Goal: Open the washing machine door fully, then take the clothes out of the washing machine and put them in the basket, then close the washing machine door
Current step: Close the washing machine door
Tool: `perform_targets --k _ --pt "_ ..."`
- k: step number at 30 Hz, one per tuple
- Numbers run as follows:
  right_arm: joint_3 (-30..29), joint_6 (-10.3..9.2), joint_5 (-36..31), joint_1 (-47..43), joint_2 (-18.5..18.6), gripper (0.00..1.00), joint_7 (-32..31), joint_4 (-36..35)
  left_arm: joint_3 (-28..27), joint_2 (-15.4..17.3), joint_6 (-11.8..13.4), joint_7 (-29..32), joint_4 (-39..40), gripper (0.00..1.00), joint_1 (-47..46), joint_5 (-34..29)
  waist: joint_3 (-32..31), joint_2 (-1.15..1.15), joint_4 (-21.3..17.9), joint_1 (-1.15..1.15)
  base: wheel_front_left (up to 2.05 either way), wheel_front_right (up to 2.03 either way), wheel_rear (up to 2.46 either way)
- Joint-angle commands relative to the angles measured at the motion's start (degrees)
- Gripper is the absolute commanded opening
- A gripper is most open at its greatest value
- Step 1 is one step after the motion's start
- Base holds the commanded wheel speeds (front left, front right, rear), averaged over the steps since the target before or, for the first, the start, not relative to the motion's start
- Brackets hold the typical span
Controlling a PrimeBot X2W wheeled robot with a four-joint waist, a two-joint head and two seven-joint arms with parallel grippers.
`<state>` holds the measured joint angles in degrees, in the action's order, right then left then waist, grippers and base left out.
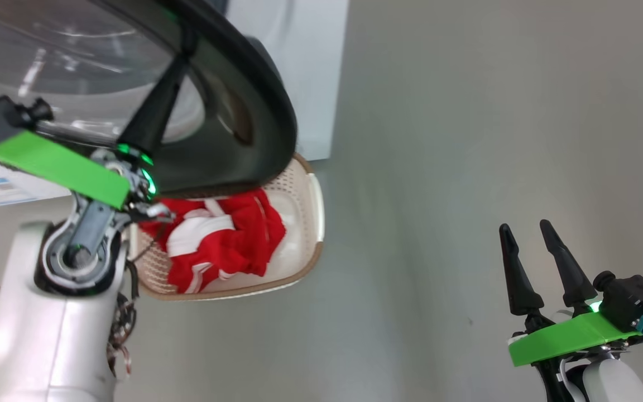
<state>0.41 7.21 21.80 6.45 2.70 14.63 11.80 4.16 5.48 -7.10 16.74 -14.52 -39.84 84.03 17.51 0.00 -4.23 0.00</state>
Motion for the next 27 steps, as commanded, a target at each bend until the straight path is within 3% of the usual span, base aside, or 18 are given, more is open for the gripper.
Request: perform_targets --k 1,14,27 --pt "1.32 0.28 0.75 1.31 0.19 1.0 0.37 -1.47 -1.15 2.26 -0.39 -1.13 0.75 0.0 -2.35 -0.56 1.34 0.0 -2.29 0.0 0.0 0.0 0.0" --pt "2.19 0.28 2.01 1.54 0.18 1.0 0.37 -1.28 0.76 5.9 -0.39 -9.81 -8.85 0.0 -9.14 -0.09 1.13 0.0 -5.38 0.0 0.0 0.0 0.0" --pt "1.57 0.28 0.7 -0.26 0.18 1.0 0.37 -0.89 4.73 7.52 -0.39 -12.53 -7.14 0.0 -1.45 2.85 -2.57 0.0 -3.45 0.0 0.0 0.0 0.0"
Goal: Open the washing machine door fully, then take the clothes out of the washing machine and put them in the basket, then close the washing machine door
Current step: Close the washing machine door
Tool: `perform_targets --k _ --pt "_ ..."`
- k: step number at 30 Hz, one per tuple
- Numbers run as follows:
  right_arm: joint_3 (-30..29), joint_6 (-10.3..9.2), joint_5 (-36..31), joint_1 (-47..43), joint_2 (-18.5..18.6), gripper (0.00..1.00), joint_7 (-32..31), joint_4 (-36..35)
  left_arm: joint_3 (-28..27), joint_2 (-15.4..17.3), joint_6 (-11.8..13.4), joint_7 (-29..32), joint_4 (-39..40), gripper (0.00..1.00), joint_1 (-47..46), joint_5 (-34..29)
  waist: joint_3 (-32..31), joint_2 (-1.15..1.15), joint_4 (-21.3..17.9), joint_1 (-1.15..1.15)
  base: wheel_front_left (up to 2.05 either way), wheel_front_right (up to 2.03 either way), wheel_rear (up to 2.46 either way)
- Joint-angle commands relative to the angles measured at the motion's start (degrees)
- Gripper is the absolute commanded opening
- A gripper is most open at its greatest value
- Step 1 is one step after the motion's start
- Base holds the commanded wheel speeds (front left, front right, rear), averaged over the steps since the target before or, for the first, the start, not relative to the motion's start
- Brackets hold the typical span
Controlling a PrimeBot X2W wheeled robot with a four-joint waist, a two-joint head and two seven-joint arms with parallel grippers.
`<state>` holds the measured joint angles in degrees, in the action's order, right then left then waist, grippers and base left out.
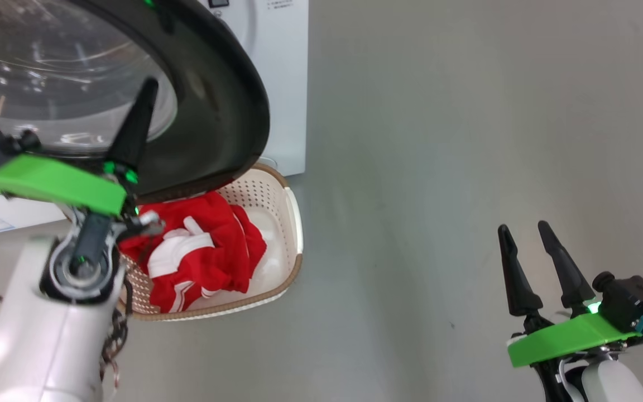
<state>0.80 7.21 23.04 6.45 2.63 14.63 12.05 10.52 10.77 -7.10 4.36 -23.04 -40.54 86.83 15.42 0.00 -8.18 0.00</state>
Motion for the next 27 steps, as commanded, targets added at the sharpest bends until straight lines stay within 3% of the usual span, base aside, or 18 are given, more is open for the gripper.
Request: perform_targets --k 1,15,19,24,26,27 --pt "1.09 0.28 -0.73 -0.45 0.25 1.0 0.37 -1.12 -1.42 2.25 -0.39 -0.41 1.75 0.0 0.19 0.23 -0.8 0.0 0.79 0.0 0.0 0.0 0.0" --pt "-0.47 0.28 -3.62 -3.49 0.25 1.0 0.37 -0.72 3.94 4.39 -0.39 -7.54 5.87 0.0 16.01 -2.23 -5.42 0.0 4.72 0.0 0.0 0.0 0.0" --pt "-0.77 0.28 -4.24 -4.42 0.25 1.0 0.37 -0.63 6.01 5.76 -0.39 -11.97 5.96 0.13 19.66 -3.44 -6.43 0.0 5.58 0.0 0.0 0.0 0.0" --pt "-1.04 0.28 -4.73 -5.53 0.25 1.0 0.37 -0.53 7.99 8.46 -0.39 -16.86 5.54 0.07 23.99 -4.84 -7.59 0.0 6.07 0.0 0.0 0.0 0.0" --pt "-1.16 0.28 -4.91 -5.97 0.25 1.0 0.37 -0.55 8.65 9.49 -0.39 -18.09 5.18 0.09 25.54 -5.86 -7.99 0.0 6.19 0.0 0.0 0.0 0.0" --pt "-1.25 0.28 -5.0 -6.2 0.25 1.0 0.37 -0.55 8.73 9.94 -0.39 -18.56 4.92 0.2 26.28 -6.51 -8.19 0.0 6.24 0.0 0.0 0.0 0.0"
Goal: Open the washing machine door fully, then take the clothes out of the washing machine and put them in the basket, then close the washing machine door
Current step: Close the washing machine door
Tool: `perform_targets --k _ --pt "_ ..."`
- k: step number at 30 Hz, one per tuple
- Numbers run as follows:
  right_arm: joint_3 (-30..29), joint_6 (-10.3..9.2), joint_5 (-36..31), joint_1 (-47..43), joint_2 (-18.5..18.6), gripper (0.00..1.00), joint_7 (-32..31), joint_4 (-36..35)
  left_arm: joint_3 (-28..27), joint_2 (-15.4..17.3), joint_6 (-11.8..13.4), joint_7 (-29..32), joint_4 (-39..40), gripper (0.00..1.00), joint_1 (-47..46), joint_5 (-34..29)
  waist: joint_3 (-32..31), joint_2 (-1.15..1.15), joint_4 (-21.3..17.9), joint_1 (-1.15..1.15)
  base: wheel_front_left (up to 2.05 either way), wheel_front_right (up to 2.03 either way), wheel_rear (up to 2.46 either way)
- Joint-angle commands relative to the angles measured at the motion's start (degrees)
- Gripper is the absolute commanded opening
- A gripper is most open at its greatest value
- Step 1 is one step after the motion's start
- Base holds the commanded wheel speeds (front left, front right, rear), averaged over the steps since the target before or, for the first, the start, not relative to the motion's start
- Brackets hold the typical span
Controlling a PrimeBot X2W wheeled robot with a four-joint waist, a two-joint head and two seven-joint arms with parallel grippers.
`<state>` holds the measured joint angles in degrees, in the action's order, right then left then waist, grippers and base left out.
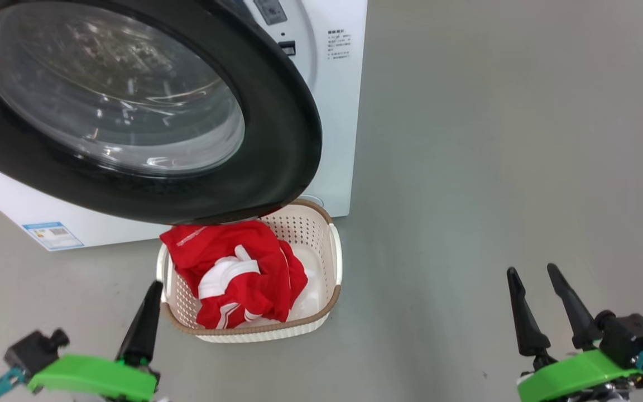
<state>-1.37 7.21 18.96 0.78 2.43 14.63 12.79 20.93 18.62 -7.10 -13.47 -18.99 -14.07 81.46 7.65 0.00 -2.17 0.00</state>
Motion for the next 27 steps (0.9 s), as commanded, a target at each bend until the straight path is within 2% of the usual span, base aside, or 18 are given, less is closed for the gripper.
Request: perform_targets --k 1,2,3,4,10,16,17,23,27 --pt "0.82 0.28 -0.98 -0.75 0.47 1.0 0.37 -1.3 -1.59 2.52 -0.39 -1.06 0.69 0.28 0.51 -2.05 -0.58 0.0 0.29 0.0 0.0 0.0 0.0" --pt "0.7 0.28 -1.02 -0.95 0.52 1.0 0.37 -1.31 -1.6 3.0 -0.39 -1.29 0.43 0.42 1.18 -3.41 -0.73 0.0 0.36 0.0 0.0 0.0 0.0" --pt "0.56 0.28 -1.04 -1.14 0.57 1.0 0.37 -1.32 -2.03 3.41 -0.39 -1.42 -0.05 0.68 1.78 -5.17 -0.85 0.0 0.44 0.0 0.0 0.0 0.0" --pt "0.4 0.28 -1.06 -1.33 0.6 1.0 0.37 -1.37 -3.31 3.35 -0.39 -1.46 -0.29 1.0 2.33 -7.11 -0.97 0.0 0.53 0.0 0.0 0.0 0.0" --pt "-0.41 0.28 -1.11 -2.61 0.74 1.0 0.37 -1.47 -10.94 0.34 -0.39 -1.5 -0.26 1.0 6.78 -18.25 -2.03 0.0 0.88 0.0 0.0 0.0 0.0" --pt "-1.56 0.28 -0.29 -3.83 0.72 1.0 0.37 -1.4 -15.16 -1.49 -0.39 -1.51 0.47 1.0 9.57 -29.43 -3.16 0.0 1.2 0.0 0.0 0.0 0.0" --pt "-1.56 0.28 -0.29 -3.83 0.72 1.0 0.37 -1.4 -15.16 -1.49 -0.39 -1.51 0.47 1.0 9.57 -29.43 -3.16 0.0 1.2 0.0 0.0 0.0 0.0" --pt "-2.25 0.28 0.38 -4.67 0.74 1.0 0.37 -1.43 -19.37 -3.04 -0.39 -1.52 2.42 1.0 12.14 -45.85 -4.07 0.0 1.12 0.0 0.0 0.0 0.0" --pt "-2.38 0.28 0.45 -5.0 0.82 1.0 0.37 -1.61 -23.09 -5.87 -0.39 -1.52 4.55 1.0 13.61 -53.04 -4.39 0.0 1.04 0.0 0.0 0.0 0.0"
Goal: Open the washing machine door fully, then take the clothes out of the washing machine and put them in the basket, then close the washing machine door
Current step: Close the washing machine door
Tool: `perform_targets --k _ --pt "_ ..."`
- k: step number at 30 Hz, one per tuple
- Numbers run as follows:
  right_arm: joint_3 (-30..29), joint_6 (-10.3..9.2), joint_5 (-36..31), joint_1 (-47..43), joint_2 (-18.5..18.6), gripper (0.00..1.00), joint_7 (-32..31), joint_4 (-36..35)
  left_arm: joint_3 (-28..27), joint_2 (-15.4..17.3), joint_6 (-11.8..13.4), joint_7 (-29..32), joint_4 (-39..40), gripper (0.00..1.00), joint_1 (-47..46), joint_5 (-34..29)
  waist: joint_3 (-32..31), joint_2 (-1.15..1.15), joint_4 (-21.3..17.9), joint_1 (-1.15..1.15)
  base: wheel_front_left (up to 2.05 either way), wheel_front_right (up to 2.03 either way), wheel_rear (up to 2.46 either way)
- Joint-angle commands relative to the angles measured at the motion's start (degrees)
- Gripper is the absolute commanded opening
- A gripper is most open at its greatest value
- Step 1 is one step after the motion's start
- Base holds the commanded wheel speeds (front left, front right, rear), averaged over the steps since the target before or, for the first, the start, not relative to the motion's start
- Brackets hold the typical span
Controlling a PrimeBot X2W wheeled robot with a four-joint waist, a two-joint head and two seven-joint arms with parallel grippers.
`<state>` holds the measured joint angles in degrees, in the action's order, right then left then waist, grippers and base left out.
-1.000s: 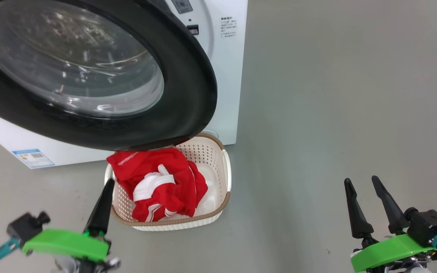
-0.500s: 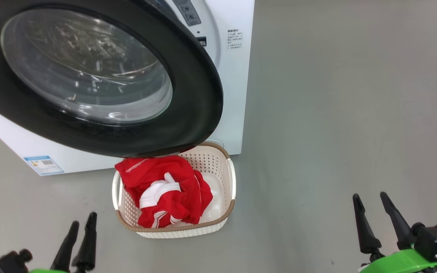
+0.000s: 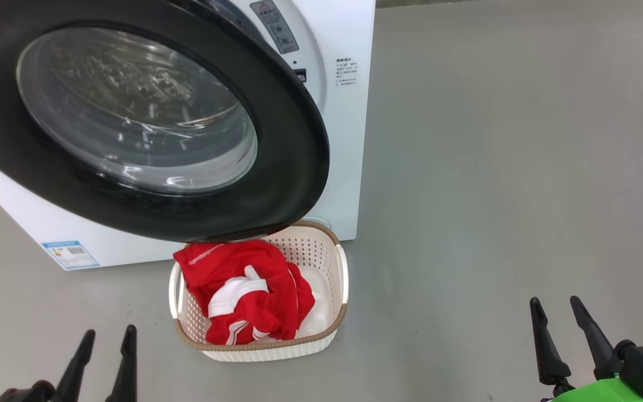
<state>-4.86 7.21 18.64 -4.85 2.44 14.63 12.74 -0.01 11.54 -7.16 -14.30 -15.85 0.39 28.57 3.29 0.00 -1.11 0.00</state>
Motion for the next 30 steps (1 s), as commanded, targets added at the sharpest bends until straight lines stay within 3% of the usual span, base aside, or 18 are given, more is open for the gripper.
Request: perform_targets --k 1,10,29,30 --pt "1.06 0.28 0.78 0.55 0.82 1.0 0.37 -1.62 -2.95 0.49 -0.33 -0.69 2.12 1.0 -0.49 -1.63 -0.13 0.0 -0.02 0.0 0.0 0.0 0.0" --pt "1.15 0.28 0.68 -0.36 1.24 1.0 0.37 -2.3 -7.75 -4.58 -0.33 -0.7 7.04 1.0 2.8 -11.35 -1.12 0.0 0.18 0.0 0.0 0.0 0.0" --pt "1.54 0.28 0.61 -0.57 1.23 1.0 0.37 -2.07 -7.24 -5.68 -0.33 -0.7 6.35 1.0 3.53 -12.37 -1.57 0.0 0.76 0.0 0.0 0.0 0.0" --pt "1.57 0.28 0.65 -0.56 1.2 0.76 0.37 -2.14 -7.16 -5.71 -0.33 -0.7 6.3 1.0 3.47 -12.34 -1.55 0.0 0.91 0.0 0.0 0.0 0.0"
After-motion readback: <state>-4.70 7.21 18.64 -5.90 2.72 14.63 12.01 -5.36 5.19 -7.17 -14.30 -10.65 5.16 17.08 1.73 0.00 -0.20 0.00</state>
